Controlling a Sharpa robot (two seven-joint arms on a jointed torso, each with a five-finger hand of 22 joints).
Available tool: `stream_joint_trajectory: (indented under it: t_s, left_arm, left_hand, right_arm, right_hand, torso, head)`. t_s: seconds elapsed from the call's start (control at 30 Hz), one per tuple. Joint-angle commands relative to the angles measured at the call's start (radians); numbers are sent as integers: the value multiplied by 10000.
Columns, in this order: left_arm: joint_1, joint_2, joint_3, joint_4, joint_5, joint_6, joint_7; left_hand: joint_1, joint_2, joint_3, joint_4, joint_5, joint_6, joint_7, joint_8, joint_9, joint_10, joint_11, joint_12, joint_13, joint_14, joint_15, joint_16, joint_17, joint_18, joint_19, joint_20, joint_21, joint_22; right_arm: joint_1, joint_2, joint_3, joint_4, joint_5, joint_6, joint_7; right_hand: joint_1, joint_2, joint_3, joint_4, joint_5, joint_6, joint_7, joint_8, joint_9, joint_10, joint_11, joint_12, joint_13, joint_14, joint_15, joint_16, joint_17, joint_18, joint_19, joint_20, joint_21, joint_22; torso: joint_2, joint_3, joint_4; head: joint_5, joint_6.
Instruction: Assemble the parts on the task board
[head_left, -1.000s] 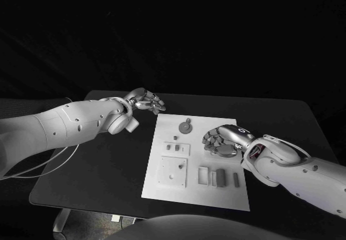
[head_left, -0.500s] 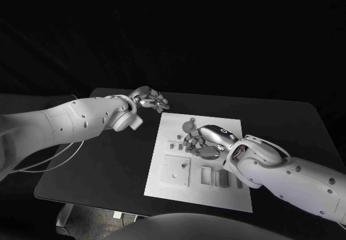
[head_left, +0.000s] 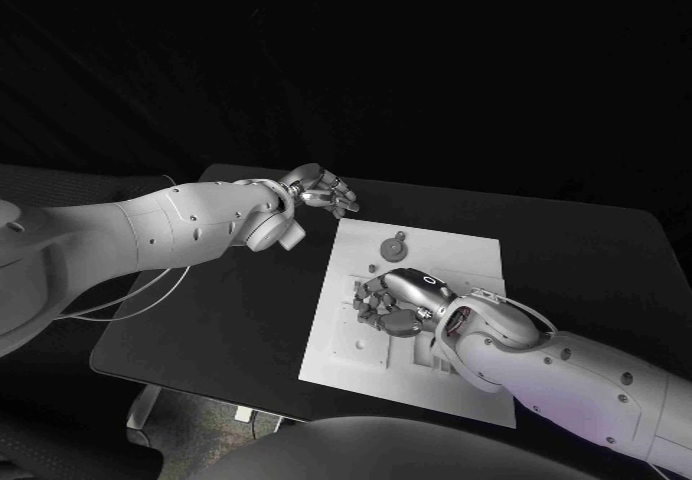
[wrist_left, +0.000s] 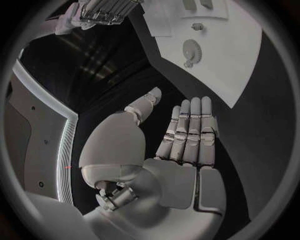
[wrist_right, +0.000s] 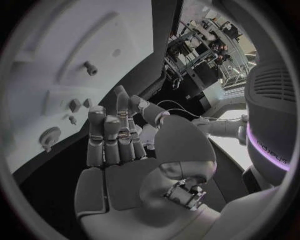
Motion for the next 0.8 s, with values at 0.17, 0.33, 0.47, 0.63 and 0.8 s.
stream_joint_trajectory:
  t_s: [0.17, 0.33, 0.47, 0.63, 0.8]
  left_arm:
    - [13, 41, 12, 23, 59, 97, 75]
    - [13, 76, 12, 15, 59, 103, 76]
    - [14, 61, 12, 23, 59, 101, 69]
    - [14, 64, 12, 16, 59, 96, 73]
    - [14, 55, 11, 26, 59, 101, 71]
  left_hand:
    - [72, 16, -50, 32, -57, -23, 37, 37, -12, 50, 4, -40, -12, 55, 19, -41, 11, 138, 27, -10, -52, 17]
    - [72, 16, -50, 33, -57, -24, 37, 38, -13, 49, 4, -42, -13, 54, 20, -43, 13, 137, 27, -10, -53, 18]
    - [72, 16, -50, 33, -57, -24, 37, 38, -14, 48, 5, -45, -15, 53, 20, -46, 15, 137, 26, -10, -55, 18]
    - [72, 13, -51, 33, -57, -23, 37, 40, -15, 49, 5, -47, -16, 50, 22, -50, 17, 136, 23, -9, -58, 18]
    - [74, 13, -50, 33, -57, -24, 36, 42, -17, 49, 6, -49, -18, 48, 23, -55, 19, 136, 21, -9, -61, 19]
  right_arm:
    - [-8, 40, -155, -89, -166, 287, 179]
    - [-46, 90, -338, -199, -177, 307, 177]
    - [-194, 58, -410, -128, -176, 339, 186]
    - [-221, 103, -413, -187, -217, 315, 181]
    - [-223, 146, -413, -253, -258, 335, 179]
  right_hand:
    - [-41, 85, 81, -12, 50, 97, 59, 59, 61, 67, 27, -49, 13, -31, -71, 2, -16, 449, -16, -88, 56, 2]
    - [-47, 87, 80, -16, 49, 96, 59, 57, 61, 68, 27, -53, 15, -31, -71, 2, -16, 449, -17, -88, 56, 2]
    - [-54, 90, 80, -20, 49, 94, 60, 56, 60, 68, 28, -58, 17, -31, -71, 1, -17, 449, -17, -88, 57, 2]
    - [-58, 93, 81, -25, 49, 93, 60, 55, 60, 69, 28, -63, 19, -30, -71, 1, -18, 449, -17, -89, 58, 3]
    - [-62, 95, 82, -31, 49, 92, 61, 54, 60, 69, 28, -69, 22, -30, -71, 1, -19, 448, -17, -89, 59, 4]
  torso:
    - [-4, 2, -29]
    - [-1, 11, -24]
    - [1, 17, -12]
    - [0, 29, -36]
    - [-3, 26, -36]
  head:
    - [256, -148]
    - [347, -213]
    - [409, -223]
    - [446, -223]
    - [478, -223]
